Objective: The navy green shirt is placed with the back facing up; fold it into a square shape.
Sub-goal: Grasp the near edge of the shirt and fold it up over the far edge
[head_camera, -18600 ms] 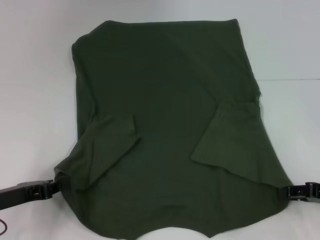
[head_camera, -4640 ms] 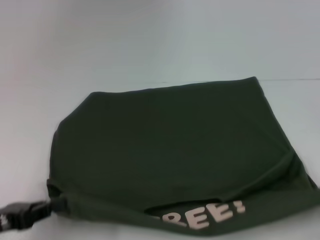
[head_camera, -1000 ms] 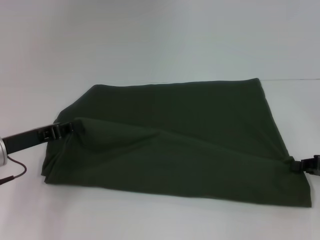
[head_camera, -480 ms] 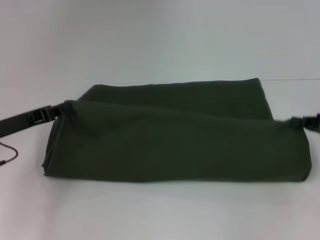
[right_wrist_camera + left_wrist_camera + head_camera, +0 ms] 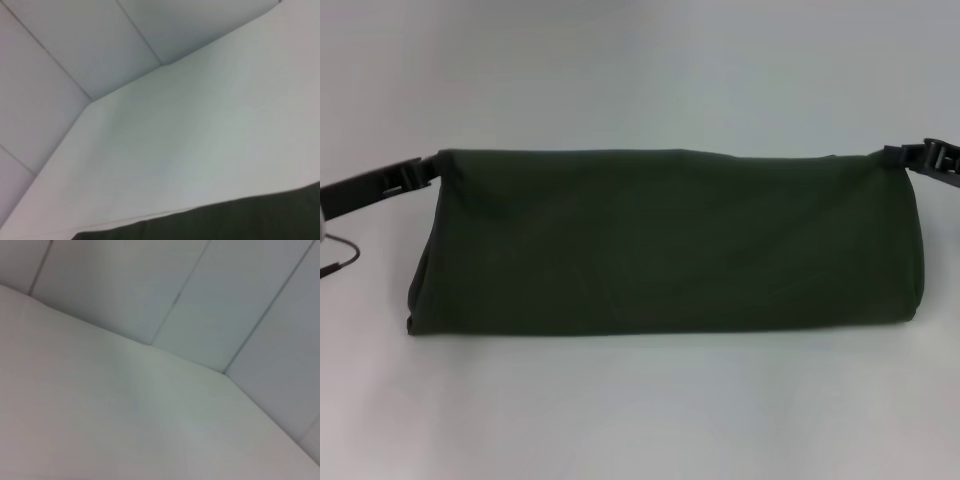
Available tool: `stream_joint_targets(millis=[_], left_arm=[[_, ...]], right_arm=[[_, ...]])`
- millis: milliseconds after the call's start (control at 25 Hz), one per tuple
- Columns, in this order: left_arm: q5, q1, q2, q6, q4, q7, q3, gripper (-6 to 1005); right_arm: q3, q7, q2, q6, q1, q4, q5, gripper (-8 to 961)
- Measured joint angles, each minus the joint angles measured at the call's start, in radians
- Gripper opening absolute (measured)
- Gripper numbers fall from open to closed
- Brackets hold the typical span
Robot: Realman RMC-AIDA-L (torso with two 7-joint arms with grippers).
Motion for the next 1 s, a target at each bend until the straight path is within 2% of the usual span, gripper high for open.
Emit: stream_joint_targets(millis=[280, 440, 760, 1000], left_arm=[[-0.006, -0.068, -0.019, -0.212, -0.041, 0.032, 0.035, 1], [-0.022, -0.103, -0.022, -0.319, -0.08, 0.084, 0.04, 1], [-0.103, -0.146, -0.023, -0.462, -0.143, 0.192, 0.041, 1], [-0.18, -0.161, -0.03, -0.532, -0.168, 0.286, 0.041, 0]], right_arm=[[-0.047, 0.0, 0.018, 0.169, 0.051, 0.028, 0.0, 34], [-0.073, -0.003, 0.029, 0.272, 0.081, 0.049, 0.001, 34], [-0.079, -0.081, 0.062, 0.467, 0.156, 0.119, 0.003, 34], [-0.086, -0.095, 0.067, 0.53, 0.179, 0.124, 0.003, 35]])
